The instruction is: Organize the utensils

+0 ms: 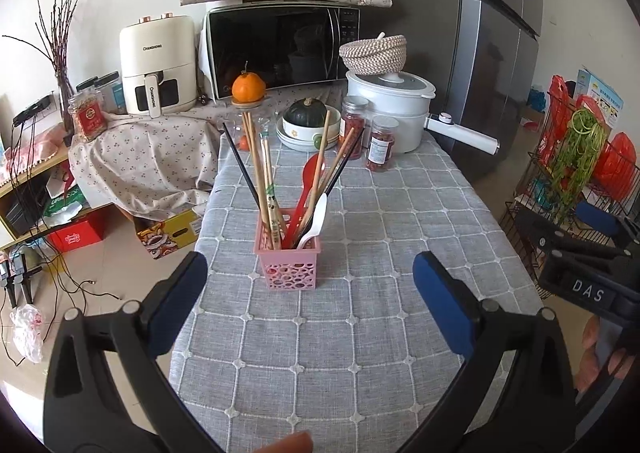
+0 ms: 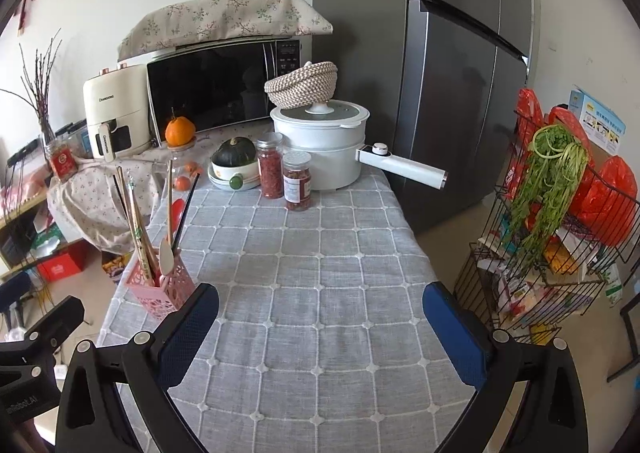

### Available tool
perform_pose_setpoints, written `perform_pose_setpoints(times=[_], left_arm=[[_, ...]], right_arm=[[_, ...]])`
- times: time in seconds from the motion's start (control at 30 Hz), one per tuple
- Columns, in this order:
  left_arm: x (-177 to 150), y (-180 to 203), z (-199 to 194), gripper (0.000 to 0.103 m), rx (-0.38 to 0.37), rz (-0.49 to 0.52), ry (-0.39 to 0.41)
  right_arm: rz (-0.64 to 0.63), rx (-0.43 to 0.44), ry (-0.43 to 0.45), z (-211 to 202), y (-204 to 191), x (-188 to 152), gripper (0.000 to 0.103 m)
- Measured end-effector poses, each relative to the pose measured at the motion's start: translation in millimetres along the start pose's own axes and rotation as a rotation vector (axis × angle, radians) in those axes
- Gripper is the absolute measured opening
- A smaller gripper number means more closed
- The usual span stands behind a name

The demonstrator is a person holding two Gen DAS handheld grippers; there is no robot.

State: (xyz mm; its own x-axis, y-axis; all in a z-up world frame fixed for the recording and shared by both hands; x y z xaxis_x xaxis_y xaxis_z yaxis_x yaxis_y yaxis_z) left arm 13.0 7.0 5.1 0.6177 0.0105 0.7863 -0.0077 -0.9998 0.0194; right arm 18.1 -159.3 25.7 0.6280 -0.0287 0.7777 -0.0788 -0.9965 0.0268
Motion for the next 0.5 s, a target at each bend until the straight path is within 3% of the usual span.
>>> perform_pose_setpoints(times=[0.5], left_arm=[[-0.3, 3.1, -1.0, 0.102, -0.011, -0.008, 0.002]], right_arm=[[0.0, 0.015, -0.009, 1.9, -2.1, -0.3, 0.103]])
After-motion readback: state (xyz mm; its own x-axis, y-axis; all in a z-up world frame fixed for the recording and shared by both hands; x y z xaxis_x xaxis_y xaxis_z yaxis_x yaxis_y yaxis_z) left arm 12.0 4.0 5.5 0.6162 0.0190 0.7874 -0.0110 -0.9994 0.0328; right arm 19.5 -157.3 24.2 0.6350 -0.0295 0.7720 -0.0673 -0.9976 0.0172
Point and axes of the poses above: each gripper's, at about its wrist camera, not at the fingertips, and z roughly the way its jaws point, y to its right, x to its top, the point moved 4 cm from there along z, roughly the way its jaws point
